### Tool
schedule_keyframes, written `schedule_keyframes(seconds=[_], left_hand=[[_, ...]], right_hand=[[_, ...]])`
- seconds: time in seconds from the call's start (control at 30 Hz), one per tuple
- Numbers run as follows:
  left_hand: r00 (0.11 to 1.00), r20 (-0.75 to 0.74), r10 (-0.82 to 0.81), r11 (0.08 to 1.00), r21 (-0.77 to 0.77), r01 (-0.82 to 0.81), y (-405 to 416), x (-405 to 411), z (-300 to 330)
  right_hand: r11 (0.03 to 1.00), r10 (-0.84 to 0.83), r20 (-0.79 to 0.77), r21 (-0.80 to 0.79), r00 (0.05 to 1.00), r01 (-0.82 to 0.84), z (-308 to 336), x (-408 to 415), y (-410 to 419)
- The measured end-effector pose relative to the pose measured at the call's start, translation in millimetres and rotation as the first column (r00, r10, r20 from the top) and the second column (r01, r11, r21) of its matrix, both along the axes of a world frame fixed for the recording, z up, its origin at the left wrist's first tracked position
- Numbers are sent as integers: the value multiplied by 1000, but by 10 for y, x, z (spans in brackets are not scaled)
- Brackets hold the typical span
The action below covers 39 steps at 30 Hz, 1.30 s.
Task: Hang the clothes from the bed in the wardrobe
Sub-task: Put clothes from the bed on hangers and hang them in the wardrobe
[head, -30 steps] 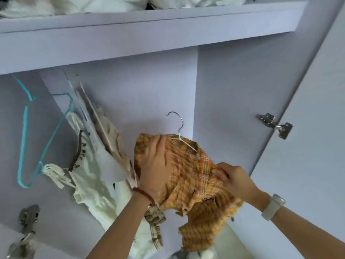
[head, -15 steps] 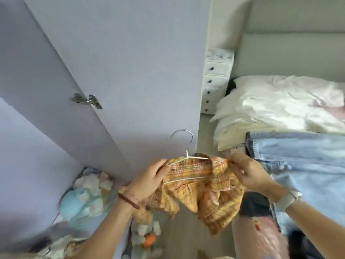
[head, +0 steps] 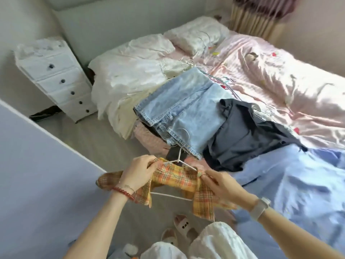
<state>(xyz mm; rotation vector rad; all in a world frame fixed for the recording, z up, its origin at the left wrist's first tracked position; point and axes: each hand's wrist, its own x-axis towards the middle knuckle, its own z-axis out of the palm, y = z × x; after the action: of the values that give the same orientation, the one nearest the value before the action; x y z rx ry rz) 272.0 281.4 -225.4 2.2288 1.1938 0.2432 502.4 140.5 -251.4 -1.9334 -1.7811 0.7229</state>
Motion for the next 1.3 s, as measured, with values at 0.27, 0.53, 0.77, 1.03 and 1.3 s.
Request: schedule_keyframes(seconds=[0.27,0.53,0.77,1.03,1.3], left_hand=[[916,38,-399,905,-144,400,-332,1359,-111],[747,323,-581,780,-42,624,-1202,3085,443],[568,392,-723,620,5,785,-1676,4755,735],[673,283,-683,729,212,651,-1888,6747,292],[628,-428,-650,681,40,731,-1925,6728,-1543]], right_hand=[[802,-587,185,2,788,597,275,563,-1100],[424,-887,375,438,268,792,841,1621,-2175],[205,-965,256,565,66,800,1034,3187,-2685],[87,-995,88,490,50,867,358,5081,-2687],[129,-961,262,153,85,980,-1215,5889,-2516]])
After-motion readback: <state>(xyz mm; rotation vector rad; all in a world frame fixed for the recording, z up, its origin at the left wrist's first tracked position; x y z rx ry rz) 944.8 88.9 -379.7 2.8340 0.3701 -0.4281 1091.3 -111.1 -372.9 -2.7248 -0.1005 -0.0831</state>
